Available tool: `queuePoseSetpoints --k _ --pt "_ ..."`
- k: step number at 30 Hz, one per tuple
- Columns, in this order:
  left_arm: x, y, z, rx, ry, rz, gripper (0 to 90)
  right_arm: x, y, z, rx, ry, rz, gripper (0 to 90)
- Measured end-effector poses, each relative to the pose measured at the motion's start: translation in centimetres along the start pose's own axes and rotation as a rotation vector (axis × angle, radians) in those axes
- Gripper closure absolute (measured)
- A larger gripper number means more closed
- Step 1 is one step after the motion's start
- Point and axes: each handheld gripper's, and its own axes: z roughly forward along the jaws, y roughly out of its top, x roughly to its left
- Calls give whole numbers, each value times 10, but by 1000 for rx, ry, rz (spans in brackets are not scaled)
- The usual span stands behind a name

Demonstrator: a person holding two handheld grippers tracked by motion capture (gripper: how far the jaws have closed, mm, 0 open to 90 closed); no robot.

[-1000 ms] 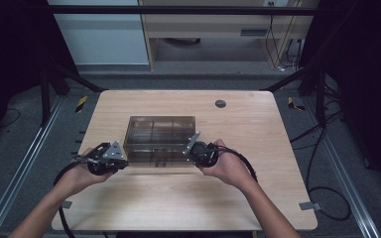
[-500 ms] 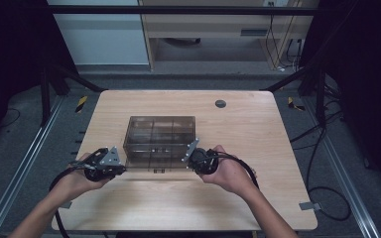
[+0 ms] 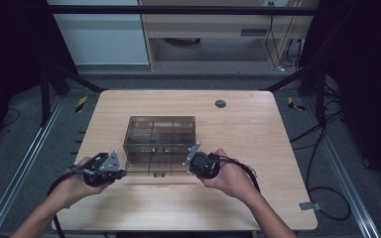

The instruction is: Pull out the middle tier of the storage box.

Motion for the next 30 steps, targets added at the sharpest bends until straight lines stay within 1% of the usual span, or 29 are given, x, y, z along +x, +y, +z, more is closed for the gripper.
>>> queuePoseSetpoints --k 13,19,30 --pt "-6 -3 -2 1 -4 6 843 8 -2 -2 3 2 -16 872" --pt "-9 -2 -3 10 -5 17 845 10 -4 -2 2 3 -13 872" --pt "-14 -4 -2 13 -6 21 848 14 -6 -1 4 7 -9 874"
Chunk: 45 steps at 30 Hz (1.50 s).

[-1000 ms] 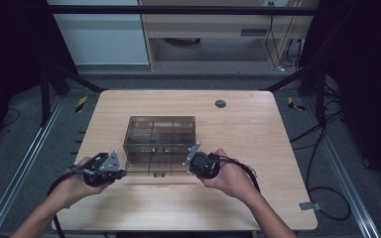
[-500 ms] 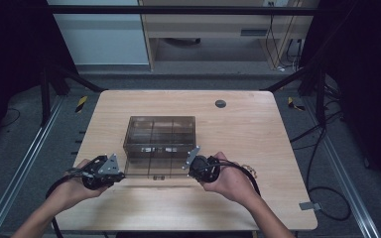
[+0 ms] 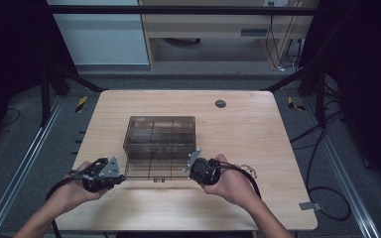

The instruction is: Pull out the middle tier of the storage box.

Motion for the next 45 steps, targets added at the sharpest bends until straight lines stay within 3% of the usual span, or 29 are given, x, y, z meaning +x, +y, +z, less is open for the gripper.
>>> queuePoseSetpoints --k 45 --pt "-5 -7 7 -12 7 -8 848 2 -5 9 -10 14 16 875"
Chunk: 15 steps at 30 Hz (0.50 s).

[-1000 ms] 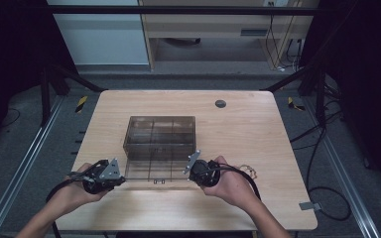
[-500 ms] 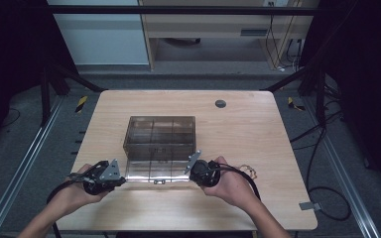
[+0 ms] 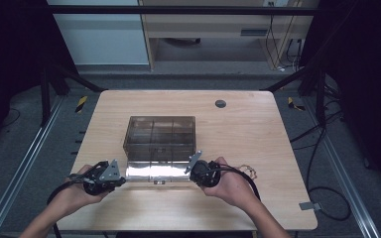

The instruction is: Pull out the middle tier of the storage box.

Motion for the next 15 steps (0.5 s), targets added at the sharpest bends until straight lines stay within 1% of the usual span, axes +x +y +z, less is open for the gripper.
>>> queuePoseSetpoints --k 6,9,10,12,14,15 --pt "1 0 0 -12 1 -10 824 0 0 0 0 4 3 848" --pt "1 0 -1 -19 -2 -13 787 0 0 1 -4 12 2 793" --pt "0 -1 -1 -24 -8 -17 759 0 -1 1 -9 15 4 767" --pt "-2 -2 -2 -35 5 -25 691 1 -1 -1 -10 18 8 731" --pt "-3 -3 -3 -40 12 -34 571 0 -4 -4 -19 14 18 693" --pt "-4 -4 -3 -46 23 -46 528 -1 -5 -6 -22 12 23 689"
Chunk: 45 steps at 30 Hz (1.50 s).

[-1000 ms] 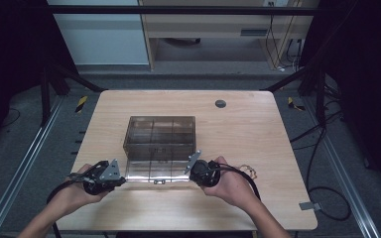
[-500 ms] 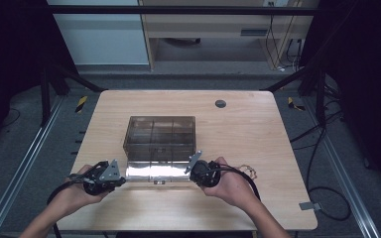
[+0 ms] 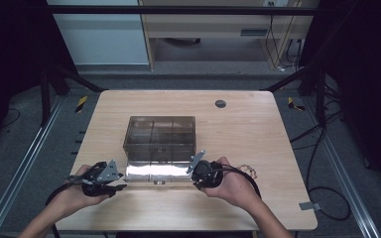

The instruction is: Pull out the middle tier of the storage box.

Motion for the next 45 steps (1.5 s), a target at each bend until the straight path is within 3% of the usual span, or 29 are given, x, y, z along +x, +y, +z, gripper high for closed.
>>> queuePoseSetpoints --k 4,7,10,16,20,31,38,45 --pt "-3 -4 0 -25 26 -47 288 -9 -11 -10 -30 -20 51 627" --pt "-8 -7 2 -53 75 -98 107 -20 -24 -19 -36 -49 115 592" --pt "-12 -10 3 -89 102 -158 53 -35 -39 -28 -43 -79 180 576" --pt "-20 -15 6 -124 165 -235 48 -65 -74 -37 3 -142 300 575" --pt "-29 -18 10 -142 232 -255 48 -80 -97 -38 33 -168 367 587" --pt "-41 -29 13 -151 271 -280 44 -101 -134 -26 110 -179 491 577" --pt "-38 -36 9 -173 298 -314 44 -106 -138 -16 135 -170 519 575" --pt "-38 -38 11 -162 289 -313 44 -107 -135 -13 137 -161 520 592"
